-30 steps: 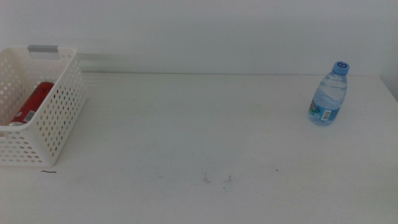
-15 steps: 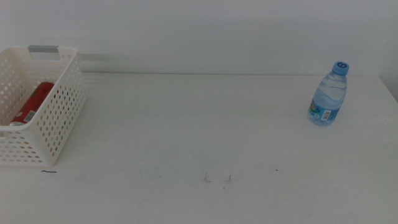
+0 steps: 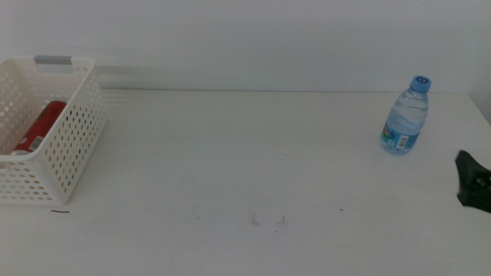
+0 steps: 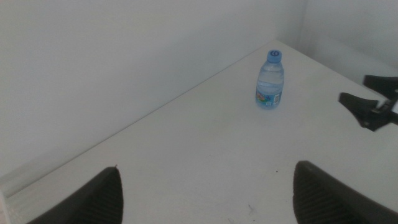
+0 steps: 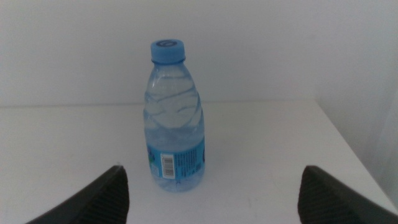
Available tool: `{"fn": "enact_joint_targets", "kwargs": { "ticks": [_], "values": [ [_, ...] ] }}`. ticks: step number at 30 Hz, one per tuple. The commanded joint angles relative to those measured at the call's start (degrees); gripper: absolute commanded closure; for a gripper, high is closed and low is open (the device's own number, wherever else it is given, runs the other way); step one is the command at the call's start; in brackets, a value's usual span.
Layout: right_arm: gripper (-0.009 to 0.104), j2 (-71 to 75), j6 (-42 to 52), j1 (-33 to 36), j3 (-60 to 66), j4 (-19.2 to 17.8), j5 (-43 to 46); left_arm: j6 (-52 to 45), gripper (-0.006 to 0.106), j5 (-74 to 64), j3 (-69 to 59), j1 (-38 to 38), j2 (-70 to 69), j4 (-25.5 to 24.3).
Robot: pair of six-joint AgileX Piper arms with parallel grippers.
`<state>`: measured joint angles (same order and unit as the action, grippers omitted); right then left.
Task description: Use arms to grab the bottles and put them into the dustbin to the left of the table.
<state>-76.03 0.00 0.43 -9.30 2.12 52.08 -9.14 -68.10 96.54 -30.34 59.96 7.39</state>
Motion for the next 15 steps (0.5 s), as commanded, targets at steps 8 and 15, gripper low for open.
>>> {"fn": "enact_joint_targets", "kwargs": {
  "ticks": [8,15],
  "values": [
    [0.002,-18.53,-1.07,-0.47,-8.99,-0.05,6.11,0.39,0.007,0.30,0.16,-0.46,-0.27,-0.11],
    [0.002,-26.09,-0.85,-0.47,-16.40,-2.12,5.55,0.39,0.007,0.30,0.16,-0.46,-0.27,-0.11]
  ]
}}
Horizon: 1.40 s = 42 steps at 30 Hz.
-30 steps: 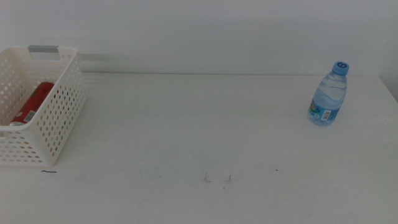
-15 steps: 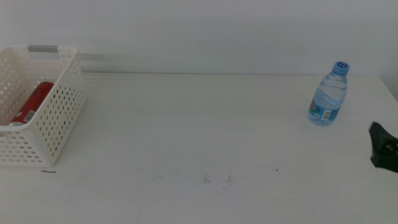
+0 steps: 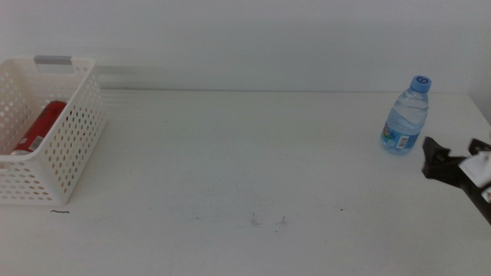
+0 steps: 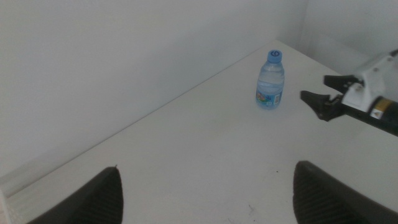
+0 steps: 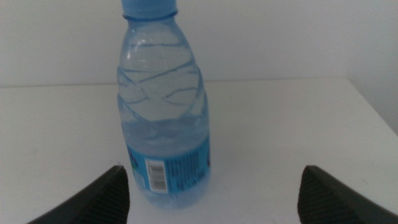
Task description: Use arms to grab the bottles and put them into the dustbin to the left of the table.
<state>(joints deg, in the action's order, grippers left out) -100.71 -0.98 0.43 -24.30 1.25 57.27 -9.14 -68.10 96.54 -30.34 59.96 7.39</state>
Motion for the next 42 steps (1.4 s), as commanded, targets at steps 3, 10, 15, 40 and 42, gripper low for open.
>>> {"fn": "enact_joint_targets", "kwargs": {
  "ticks": [3,10,15,40,42],
  "values": [
    [0.002,-4.43,0.13,-0.47,-6.15,-6.28,-2.91,0.39,0.007,0.30,0.16,-0.46,-0.27,-0.11],
    [0.002,-11.44,-2.14,-0.43,-15.19,-8.66,-5.14,0.39,0.007,0.30,0.16,-0.46,-0.27,-0.11],
    [0.002,-17.13,-1.99,-0.47,-21.79,-9.39,-5.14,0.39,0.007,0.30,0.16,-0.46,-0.27,-0.11],
    [0.098,-29.49,-10.25,25.42,-65.55,-19.29,-26.95,0.39,0.007,0.42,0.16,-0.46,-0.27,-0.04],
    [0.098,-33.12,-11.06,27.50,-69.61,-17.72,-26.65,0.39,0.007,0.72,0.16,-0.46,-0.27,-0.04]
  ]
}}
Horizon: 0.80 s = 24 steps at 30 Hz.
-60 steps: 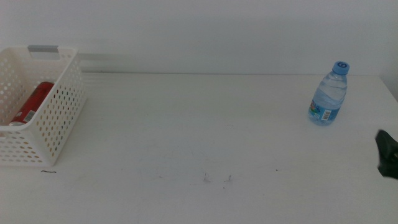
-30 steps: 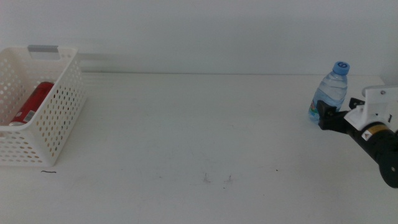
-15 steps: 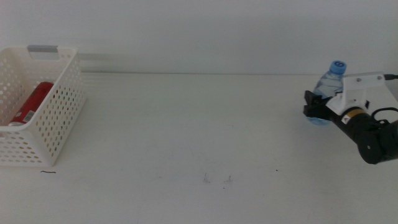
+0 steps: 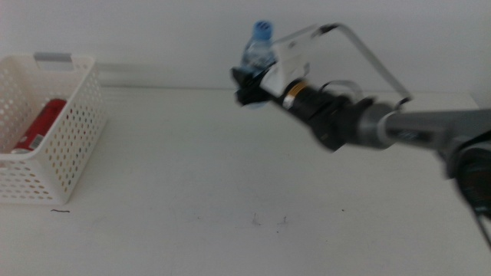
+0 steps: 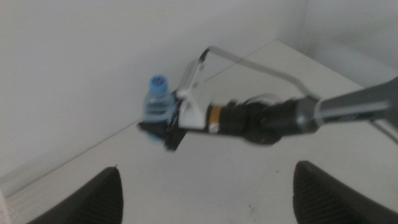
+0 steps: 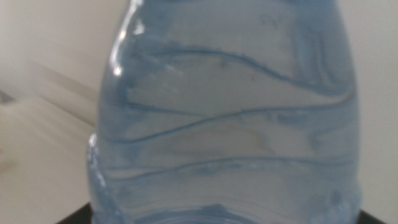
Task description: Use arms to grab the bottles and put them into the dustbin to the left of the table.
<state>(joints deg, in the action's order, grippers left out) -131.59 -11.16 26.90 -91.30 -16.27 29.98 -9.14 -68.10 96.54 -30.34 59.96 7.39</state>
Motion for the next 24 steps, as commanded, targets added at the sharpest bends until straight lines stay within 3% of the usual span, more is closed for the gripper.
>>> {"fn": "enact_joint_targets", "kwargs": {
  "ticks": [1,3,4,6,10,21,24],
  "values": [
    [0.098,-2.50,0.47,1.49,-2.13,5.93,3.48,0.39,0.007,0.61,0.16,-0.46,-0.27,-0.04],
    [0.098,-2.60,5.58,2.87,-0.96,13.24,6.13,0.39,0.007,1.16,0.16,-0.46,-0.27,0.10],
    [0.098,-2.71,7.03,3.22,-0.96,14.09,5.24,0.39,0.007,1.40,0.16,-0.46,-0.27,-0.54],
    [0.098,-2.98,7.14,3.81,-0.96,11.05,3.84,0.39,0.007,1.75,0.16,-0.46,-0.27,-1.21],
    [0.098,-4.04,4.35,4.97,-0.96,-0.43,2.86,0.39,0.007,1.75,0.16,-0.46,-0.27,-2.58],
    [0.097,-5.88,3.48,6.77,-1.06,-0.14,1.15,0.39,0.007,2.26,0.16,-0.46,-0.27,-4.43],
    [0.090,-6.74,3.48,7.03,-1.14,-0.14,1.25,0.39,0.007,2.26,0.16,-0.46,-0.27,-4.43]
  ]
}}
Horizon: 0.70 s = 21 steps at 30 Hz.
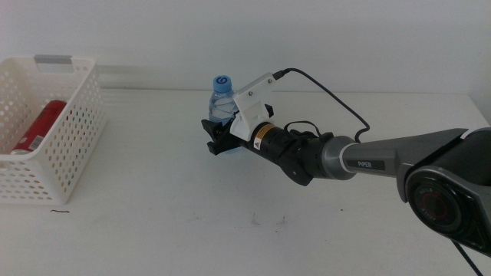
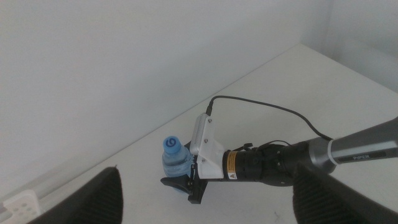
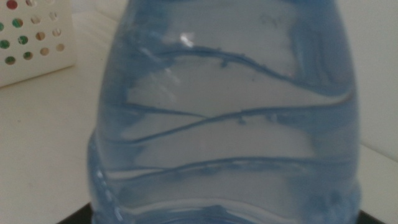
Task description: Use arms to grab the bottles and put them into the dustbin to the left of the table.
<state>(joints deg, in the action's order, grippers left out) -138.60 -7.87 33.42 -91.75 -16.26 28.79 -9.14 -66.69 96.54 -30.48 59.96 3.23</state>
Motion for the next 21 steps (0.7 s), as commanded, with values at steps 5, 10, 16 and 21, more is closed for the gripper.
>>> {"fn": "enact_joint_targets", "kwargs": {
  "ticks": [5,10,16,21],
  "values": [
    [0.036,0.06,-1.41,0.98,-0.69,0.11,-0.09,0.39,0.007,0.84,0.16,-0.33,-0.27,-0.27],
    [0.003,4.71,-8.70,0.98,0.30,-0.14,-12.13,0.39,0.007,0.84,0.16,-0.33,-0.27,-0.27],
    [0.004,21.15,-9.22,1.32,12.84,-0.03,-20.59,0.39,0.007,0.84,0.16,-0.33,-0.27,-0.27],
    [0.004,41.92,-12.43,2.23,30.25,0.08,-24.04,0.39,0.007,0.84,0.16,-0.33,-0.27,-0.27]
  ]
}}
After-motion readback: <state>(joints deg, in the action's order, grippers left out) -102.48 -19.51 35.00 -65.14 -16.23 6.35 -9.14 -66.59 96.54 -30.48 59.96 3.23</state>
